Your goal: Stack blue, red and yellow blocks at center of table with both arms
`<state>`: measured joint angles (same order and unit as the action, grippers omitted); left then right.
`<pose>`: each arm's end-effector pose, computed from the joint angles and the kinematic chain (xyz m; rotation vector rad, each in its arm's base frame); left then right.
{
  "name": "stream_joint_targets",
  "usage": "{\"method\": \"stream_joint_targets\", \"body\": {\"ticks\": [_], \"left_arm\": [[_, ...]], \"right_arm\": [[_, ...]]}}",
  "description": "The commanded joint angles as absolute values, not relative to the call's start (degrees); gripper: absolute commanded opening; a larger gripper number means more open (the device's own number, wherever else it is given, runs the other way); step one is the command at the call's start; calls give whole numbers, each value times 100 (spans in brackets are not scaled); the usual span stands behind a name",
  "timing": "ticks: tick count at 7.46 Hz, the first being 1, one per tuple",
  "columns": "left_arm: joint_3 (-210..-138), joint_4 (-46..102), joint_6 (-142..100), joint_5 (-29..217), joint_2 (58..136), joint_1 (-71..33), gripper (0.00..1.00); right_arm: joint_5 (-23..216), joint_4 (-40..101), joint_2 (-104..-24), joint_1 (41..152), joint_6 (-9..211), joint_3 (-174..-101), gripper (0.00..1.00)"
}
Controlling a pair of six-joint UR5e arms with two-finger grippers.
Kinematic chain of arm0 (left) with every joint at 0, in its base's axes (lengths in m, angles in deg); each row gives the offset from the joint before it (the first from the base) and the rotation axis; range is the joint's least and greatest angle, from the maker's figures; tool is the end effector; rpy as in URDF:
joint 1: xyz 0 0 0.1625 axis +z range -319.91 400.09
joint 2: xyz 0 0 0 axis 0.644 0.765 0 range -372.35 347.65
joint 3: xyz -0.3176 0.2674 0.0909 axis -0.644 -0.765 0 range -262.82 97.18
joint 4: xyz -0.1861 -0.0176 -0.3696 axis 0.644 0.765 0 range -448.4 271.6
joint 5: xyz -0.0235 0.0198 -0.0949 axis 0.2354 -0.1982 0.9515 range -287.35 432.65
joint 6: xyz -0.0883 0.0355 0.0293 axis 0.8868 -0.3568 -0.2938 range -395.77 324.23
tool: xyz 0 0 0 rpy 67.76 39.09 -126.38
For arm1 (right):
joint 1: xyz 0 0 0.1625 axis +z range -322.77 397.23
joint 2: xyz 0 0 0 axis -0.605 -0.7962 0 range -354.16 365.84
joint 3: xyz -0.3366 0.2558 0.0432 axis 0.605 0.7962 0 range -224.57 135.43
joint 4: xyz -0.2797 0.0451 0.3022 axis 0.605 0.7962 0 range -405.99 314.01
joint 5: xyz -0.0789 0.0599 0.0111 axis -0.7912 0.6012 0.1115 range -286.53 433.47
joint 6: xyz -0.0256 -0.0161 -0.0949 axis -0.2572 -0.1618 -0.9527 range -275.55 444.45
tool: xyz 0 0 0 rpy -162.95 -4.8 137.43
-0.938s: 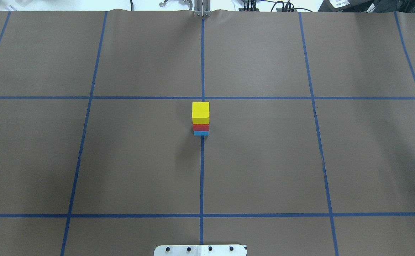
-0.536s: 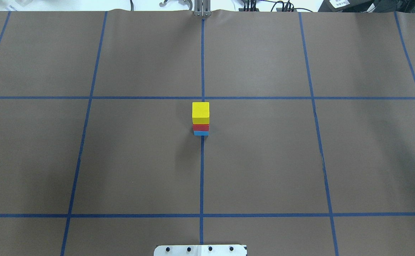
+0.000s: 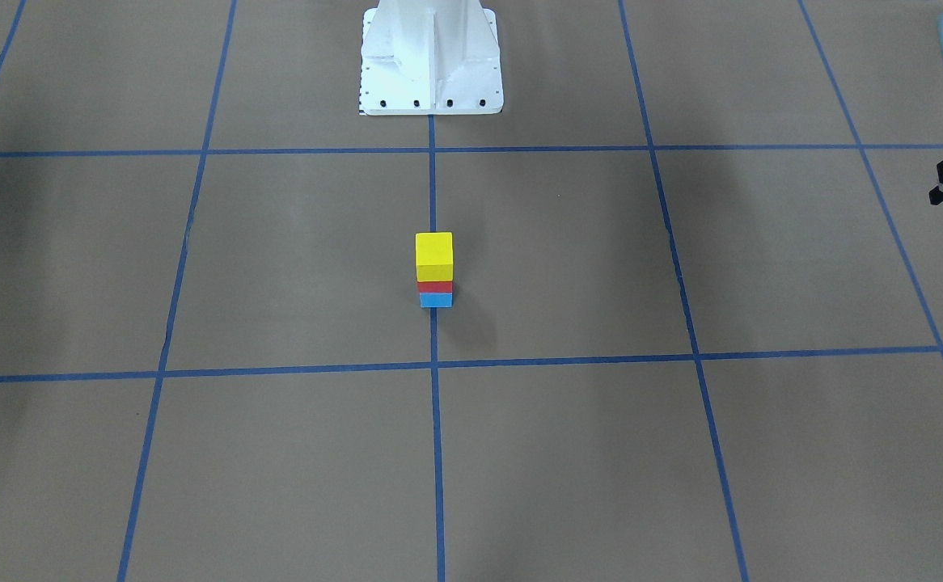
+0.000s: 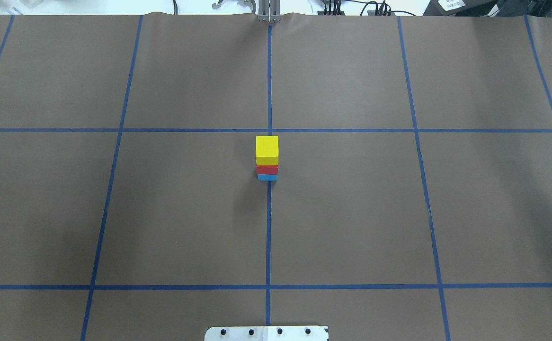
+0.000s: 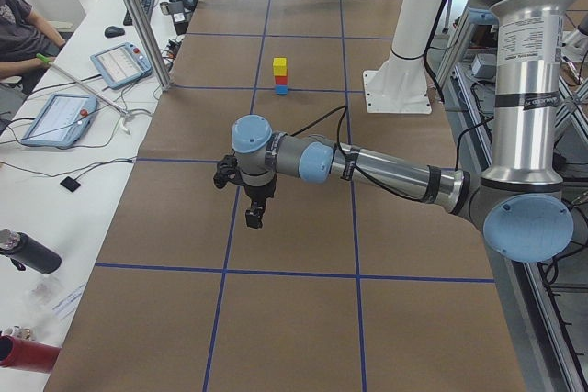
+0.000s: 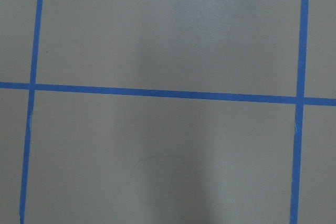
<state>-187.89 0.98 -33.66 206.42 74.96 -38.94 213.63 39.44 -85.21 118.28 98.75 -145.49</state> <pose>0.0272 -0.4789 0.5531 0.1073 0.7799 0.2250 -0.0202 -0.4939 0.5571 0.0554 -0.8997 -0.0233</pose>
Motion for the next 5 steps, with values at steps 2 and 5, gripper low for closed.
{"method": "stream_joint_targets", "body": {"ticks": [2,5], "left_arm": [[-18488,90,-3348,20651,7475,-4040,99],[-18478,90,-3076,20660,7475,-4112,99]], "right_arm": [[21296,3935,-8522,11862,9877,-14556,100],[20900,3952,-8496,11862,9869,-14600,100]]}}
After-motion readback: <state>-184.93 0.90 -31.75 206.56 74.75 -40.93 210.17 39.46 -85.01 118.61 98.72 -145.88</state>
